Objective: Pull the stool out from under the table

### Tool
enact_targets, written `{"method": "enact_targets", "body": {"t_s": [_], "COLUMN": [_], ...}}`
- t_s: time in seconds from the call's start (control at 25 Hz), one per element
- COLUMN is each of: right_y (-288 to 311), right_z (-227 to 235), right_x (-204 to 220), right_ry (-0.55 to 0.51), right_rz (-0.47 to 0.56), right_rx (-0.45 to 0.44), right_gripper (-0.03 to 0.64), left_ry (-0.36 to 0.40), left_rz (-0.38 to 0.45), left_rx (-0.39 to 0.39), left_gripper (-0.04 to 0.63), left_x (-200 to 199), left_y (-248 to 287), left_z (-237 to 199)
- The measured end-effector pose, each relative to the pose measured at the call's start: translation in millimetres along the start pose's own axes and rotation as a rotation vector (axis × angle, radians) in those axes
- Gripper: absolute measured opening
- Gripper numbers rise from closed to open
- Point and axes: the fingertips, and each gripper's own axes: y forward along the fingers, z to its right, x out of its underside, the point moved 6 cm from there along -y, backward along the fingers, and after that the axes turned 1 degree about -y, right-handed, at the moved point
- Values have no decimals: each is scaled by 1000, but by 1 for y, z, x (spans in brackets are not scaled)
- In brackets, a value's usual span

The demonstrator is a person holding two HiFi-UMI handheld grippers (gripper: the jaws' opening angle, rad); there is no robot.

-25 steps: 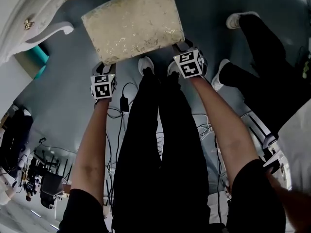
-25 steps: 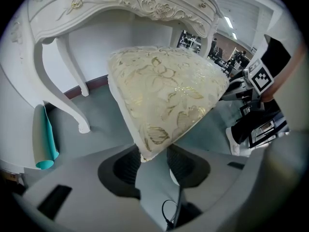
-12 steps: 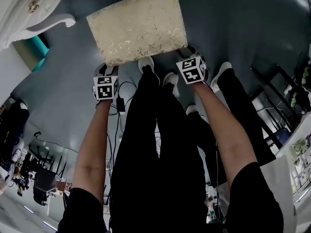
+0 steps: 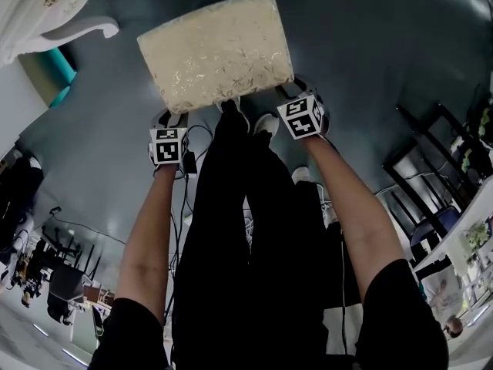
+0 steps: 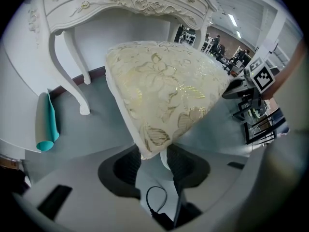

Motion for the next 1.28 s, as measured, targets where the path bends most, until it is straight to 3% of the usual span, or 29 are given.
{"method": "enact_targets", "body": {"t_s": [0.28,0.64,1.28], "right_y": [1,-1,-7], "right_z": [-3,-4,-25], "right_x": [5,10,37], "right_ry": [-26,-10,-23], "right_rz": [25,57,33], "right_rx": [-17,-26,-38], "right_gripper": [186,186,186], "left_ry": [-39,-34,-41], "left_rz": [35,71,57], "left_rx": [-9,-12,1], "left_gripper": [178,176,172], "left_x": [12,14,56], "left_y": [-1,-3,-8], "left_z": [4,6,20]}}
